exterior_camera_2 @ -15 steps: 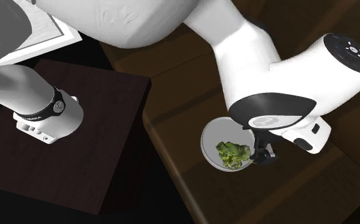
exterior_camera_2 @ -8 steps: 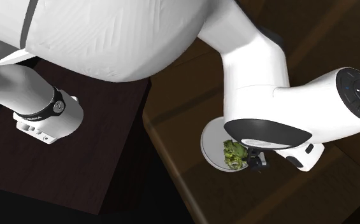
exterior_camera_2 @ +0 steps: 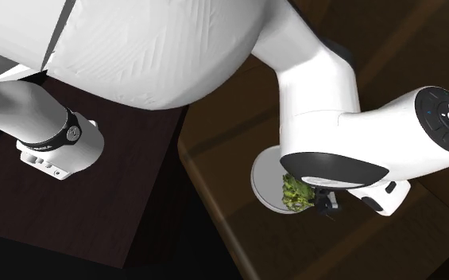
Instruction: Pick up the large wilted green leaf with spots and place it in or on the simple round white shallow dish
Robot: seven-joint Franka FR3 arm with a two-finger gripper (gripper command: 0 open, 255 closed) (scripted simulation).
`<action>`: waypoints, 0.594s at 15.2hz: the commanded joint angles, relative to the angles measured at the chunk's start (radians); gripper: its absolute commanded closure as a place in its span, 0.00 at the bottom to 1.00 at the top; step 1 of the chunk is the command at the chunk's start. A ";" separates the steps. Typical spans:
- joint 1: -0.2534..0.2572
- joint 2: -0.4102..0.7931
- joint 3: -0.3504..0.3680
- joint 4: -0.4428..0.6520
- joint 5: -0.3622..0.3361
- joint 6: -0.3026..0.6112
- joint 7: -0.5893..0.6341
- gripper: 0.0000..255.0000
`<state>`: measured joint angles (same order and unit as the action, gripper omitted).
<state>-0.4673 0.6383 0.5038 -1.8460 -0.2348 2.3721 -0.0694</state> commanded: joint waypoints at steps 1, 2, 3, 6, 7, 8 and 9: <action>-0.001 0.009 -0.005 -0.022 0.001 -0.031 0.000 0.00; 0.002 0.016 -0.008 -0.019 -0.002 -0.027 0.002 1.00; -0.005 0.005 -0.006 -0.035 0.001 -0.021 -0.002 1.00; 0.000 0.034 -0.015 -0.004 -0.006 -0.026 -0.007 1.00; -0.005 0.037 -0.016 0.008 -0.005 -0.036 -0.017 1.00; -0.010 0.029 -0.014 -0.005 -0.003 -0.029 -0.019 1.00; -0.004 0.038 -0.017 0.005 -0.007 -0.030 -0.014 1.00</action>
<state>-0.4899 0.6116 0.4895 -1.8486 -0.2390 2.3557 -0.0894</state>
